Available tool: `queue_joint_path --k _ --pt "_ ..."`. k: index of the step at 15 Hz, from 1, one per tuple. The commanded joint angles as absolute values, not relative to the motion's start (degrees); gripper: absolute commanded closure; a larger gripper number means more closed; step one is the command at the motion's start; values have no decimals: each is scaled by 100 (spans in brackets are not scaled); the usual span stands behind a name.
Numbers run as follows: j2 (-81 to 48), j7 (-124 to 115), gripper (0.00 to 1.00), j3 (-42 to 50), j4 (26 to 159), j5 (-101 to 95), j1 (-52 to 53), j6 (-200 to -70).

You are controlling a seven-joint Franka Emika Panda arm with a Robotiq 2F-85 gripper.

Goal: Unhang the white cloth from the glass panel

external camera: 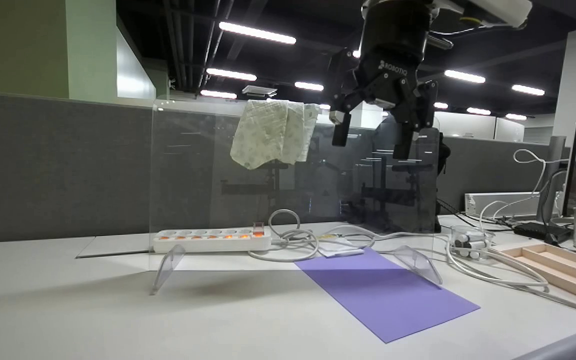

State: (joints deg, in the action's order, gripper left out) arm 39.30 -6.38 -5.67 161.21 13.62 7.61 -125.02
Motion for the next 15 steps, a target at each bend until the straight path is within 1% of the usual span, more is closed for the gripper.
queue_joint_path --k 1,3,5,7,15 --pt "3932 -641 0 -556 16109 1351 767 -12485" --pt "3941 -698 0 -581 16090 1290 710 -12654" --pt "3866 -766 0 -649 16007 1128 588 -13094" --pt "3841 -777 0 -648 15973 1151 542 -12902" --pt "3808 -778 0 -704 15856 958 422 -13107"
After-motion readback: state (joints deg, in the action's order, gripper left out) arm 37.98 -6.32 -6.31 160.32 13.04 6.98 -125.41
